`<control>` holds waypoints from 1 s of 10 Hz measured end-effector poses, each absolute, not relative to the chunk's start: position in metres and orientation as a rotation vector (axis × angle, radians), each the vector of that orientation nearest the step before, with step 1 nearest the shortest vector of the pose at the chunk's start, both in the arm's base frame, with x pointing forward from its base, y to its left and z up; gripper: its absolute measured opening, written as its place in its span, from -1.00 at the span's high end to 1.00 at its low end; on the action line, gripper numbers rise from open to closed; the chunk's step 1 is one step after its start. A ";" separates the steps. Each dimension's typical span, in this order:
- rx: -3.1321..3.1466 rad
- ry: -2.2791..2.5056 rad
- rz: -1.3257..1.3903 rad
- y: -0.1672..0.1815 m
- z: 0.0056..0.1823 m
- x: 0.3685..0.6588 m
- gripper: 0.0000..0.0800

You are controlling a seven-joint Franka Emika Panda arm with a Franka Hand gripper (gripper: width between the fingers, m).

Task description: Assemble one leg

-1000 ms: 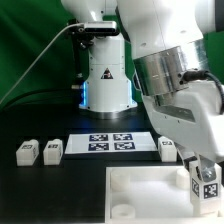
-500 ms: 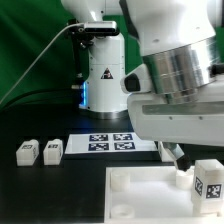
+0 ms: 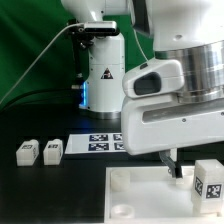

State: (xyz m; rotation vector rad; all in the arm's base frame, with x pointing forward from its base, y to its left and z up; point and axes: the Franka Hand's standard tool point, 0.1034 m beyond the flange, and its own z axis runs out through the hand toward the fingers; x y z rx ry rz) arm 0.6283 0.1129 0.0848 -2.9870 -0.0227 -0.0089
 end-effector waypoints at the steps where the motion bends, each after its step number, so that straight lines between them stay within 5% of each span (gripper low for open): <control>1: -2.991 -0.196 0.044 0.114 0.080 0.627 -0.62; 3: -2.989 -0.152 0.041 0.115 0.080 0.630 -0.62; 5: -2.992 0.050 0.057 0.116 0.079 0.629 0.10; 10: -2.757 1.082 0.047 0.110 0.078 0.629 0.25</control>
Offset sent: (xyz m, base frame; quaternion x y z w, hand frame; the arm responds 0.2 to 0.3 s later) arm 0.0000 0.0000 0.0000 0.0000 0.0000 0.0899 0.9960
